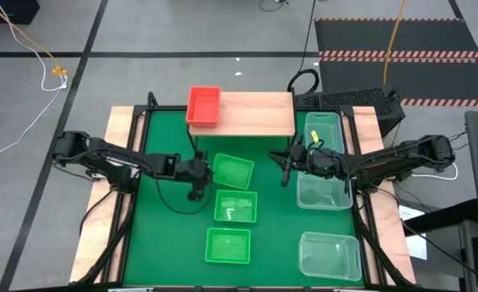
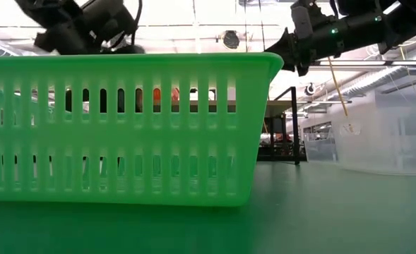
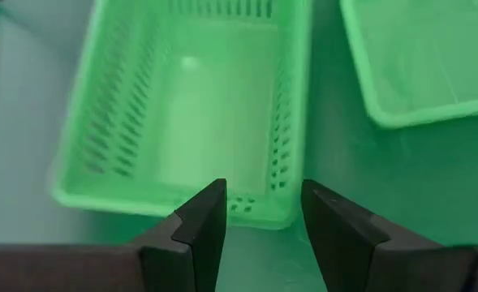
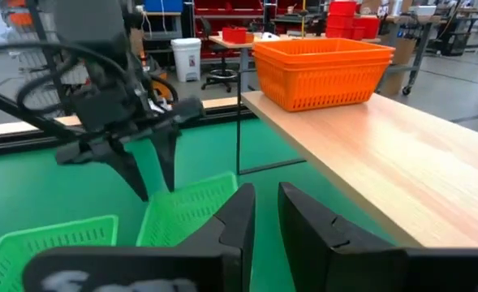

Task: Stack baskets on shelf by color
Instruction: Put the top green bin on the shelf

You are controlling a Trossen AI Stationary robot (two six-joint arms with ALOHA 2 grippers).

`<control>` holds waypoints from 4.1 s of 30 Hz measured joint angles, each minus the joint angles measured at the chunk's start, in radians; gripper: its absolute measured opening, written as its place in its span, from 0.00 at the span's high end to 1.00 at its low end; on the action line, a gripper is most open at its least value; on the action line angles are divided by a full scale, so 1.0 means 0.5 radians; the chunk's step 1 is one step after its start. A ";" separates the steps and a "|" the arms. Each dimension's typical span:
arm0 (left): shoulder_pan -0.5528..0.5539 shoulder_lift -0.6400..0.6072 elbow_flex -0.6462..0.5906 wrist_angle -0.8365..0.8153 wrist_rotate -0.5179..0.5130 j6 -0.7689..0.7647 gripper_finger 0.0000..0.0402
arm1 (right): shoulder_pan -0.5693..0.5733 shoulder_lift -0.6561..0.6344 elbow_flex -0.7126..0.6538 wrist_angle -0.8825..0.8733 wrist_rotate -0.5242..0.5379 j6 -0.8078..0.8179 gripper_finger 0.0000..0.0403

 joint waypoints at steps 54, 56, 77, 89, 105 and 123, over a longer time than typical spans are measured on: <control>-0.021 0.388 0.313 -0.250 -0.499 1.956 0.96 | 0.060 -0.001 -0.002 -0.107 -0.001 -0.053 0.88; -0.064 0.388 0.313 -0.269 -0.526 1.889 0.96 | 0.060 -0.001 -0.002 -0.107 0.000 -0.053 0.88; -0.012 0.388 0.861 -0.882 -0.371 0.488 0.76 | 0.061 -0.001 -0.002 -0.106 0.000 -0.043 0.88; 0.180 0.494 0.987 -1.026 0.162 0.164 0.62 | 0.066 -0.001 -0.002 -0.099 -0.001 -0.013 0.88; 0.194 0.731 0.987 -1.029 0.115 0.240 0.72 | 0.066 -0.002 -0.002 -0.123 -0.001 -0.014 0.88; 0.063 0.170 1.404 -1.292 0.376 -0.234 0.99 | 0.106 -0.001 -0.002 -0.129 -0.005 -0.020 0.88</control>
